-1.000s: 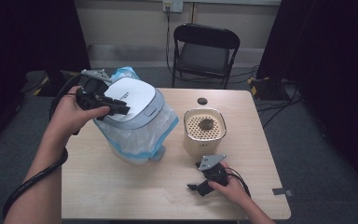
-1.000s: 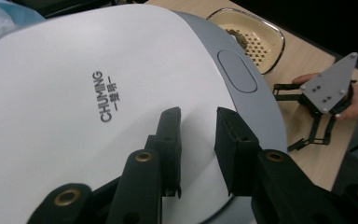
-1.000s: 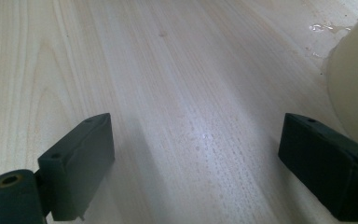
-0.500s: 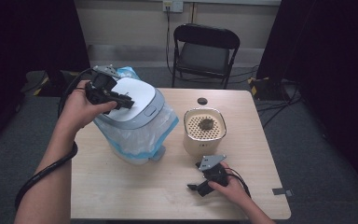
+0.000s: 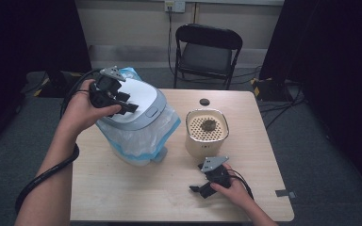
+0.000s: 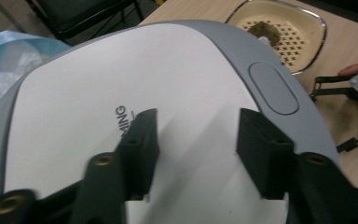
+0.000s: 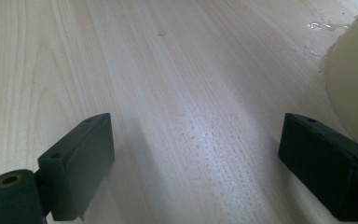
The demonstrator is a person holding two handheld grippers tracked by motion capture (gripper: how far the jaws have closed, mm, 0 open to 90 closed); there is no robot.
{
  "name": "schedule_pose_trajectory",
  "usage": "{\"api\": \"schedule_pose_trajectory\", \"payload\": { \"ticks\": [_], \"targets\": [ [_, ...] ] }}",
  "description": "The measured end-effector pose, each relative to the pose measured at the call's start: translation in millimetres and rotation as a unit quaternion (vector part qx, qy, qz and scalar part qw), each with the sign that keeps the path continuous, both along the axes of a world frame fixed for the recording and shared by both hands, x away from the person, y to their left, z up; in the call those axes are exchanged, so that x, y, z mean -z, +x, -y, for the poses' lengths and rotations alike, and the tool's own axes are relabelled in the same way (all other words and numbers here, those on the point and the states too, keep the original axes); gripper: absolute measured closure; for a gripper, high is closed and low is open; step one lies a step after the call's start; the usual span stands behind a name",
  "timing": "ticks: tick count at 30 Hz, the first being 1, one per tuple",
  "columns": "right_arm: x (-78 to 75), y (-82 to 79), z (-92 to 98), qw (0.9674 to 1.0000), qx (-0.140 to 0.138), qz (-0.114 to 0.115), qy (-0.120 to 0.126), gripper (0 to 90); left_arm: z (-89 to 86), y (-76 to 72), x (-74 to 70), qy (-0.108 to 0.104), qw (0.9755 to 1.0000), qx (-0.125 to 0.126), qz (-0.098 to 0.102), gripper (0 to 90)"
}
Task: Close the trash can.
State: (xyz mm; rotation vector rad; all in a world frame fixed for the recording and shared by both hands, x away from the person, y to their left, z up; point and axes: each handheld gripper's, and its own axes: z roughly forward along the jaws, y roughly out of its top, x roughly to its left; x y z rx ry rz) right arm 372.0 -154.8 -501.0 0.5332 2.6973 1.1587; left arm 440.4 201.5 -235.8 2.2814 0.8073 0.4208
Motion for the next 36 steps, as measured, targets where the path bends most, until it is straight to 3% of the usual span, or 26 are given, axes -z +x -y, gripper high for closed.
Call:
{"api": "schedule_pose_trajectory", "payload": {
  "ticks": [1,6,8,19,23,26,36],
  "targets": [
    [0.0,0.0,0.0,1.0000,0.000,0.000,0.000,9.7,-0.5,-1.1,0.6,0.003,1.0000,0.005,0.000,31.2],
    [0.1,0.6,-0.1,1.0000,-0.003,-0.001,0.000,9.2,-5.6,-7.7,1.1,-0.007,0.9998,0.018,-0.006,15.4],
    [0.2,0.7,-0.2,1.0000,-0.004,-0.001,0.001,9.1,-8.5,-10.7,0.9,-0.022,0.9996,0.015,-0.013,15.7],
    [0.1,0.7,-0.2,1.0000,-0.003,-0.001,0.000,9.0,-30.7,-50.3,-0.3,-0.033,0.9993,0.013,-0.014,15.8],
    [0.1,0.9,-0.2,1.0000,-0.003,0.000,0.000,9.0,-41.1,-62.3,6.4,-0.035,0.9992,0.010,-0.020,15.8],
    [0.1,0.9,-0.3,1.0000,-0.003,0.000,0.000,9.0,-48.9,-70.0,12.8,-0.048,0.9985,0.009,-0.025,15.8],
    [0.2,0.9,-0.3,1.0000,-0.003,0.001,0.001,9.0,-66.1,-89.4,40.2,-0.067,0.9975,0.009,-0.019,15.9]
  ]
}}
